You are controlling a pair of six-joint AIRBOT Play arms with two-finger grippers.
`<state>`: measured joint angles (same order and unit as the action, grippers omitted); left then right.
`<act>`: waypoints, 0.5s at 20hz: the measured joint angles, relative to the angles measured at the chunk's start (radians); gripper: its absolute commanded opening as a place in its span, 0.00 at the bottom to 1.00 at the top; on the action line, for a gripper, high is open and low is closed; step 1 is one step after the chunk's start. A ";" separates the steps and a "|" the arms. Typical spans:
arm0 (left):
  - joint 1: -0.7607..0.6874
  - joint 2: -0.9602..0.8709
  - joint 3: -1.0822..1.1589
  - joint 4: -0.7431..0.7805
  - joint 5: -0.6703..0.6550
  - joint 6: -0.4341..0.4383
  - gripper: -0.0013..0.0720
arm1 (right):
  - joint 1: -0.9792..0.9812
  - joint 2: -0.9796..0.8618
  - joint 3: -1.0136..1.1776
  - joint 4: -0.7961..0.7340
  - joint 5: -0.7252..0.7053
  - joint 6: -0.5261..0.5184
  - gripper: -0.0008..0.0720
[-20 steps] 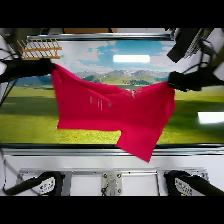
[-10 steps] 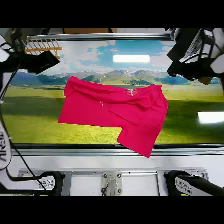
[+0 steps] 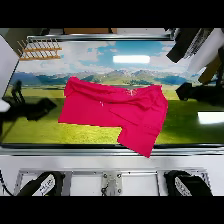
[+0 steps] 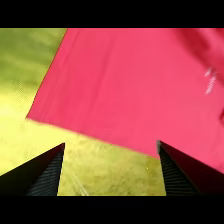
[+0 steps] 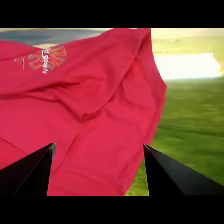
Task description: Fold the clothes and pants, and hang the long-sleeved shirts on hangers.
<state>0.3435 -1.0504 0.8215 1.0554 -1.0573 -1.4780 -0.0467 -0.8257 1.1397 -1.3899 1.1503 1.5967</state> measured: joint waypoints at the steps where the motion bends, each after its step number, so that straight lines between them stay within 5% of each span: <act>1: 0.006 0.029 -0.080 -0.001 0.034 -0.010 0.87 | 0.000 0.029 -0.031 0.000 0.001 0.000 0.85; 5: 0.016 0.079 -0.305 -0.006 0.182 -0.060 0.87 | 0.000 0.090 -0.098 0.006 0.006 0.008 0.85; 10: 0.016 -0.033 -0.332 -0.045 0.284 -0.085 0.87 | 0.000 0.108 -0.119 0.020 0.009 0.016 0.85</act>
<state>0.3592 -1.0836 0.4892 1.0103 -0.7731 -1.5631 -0.0467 -0.7174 1.0210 -1.3697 1.1595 1.6123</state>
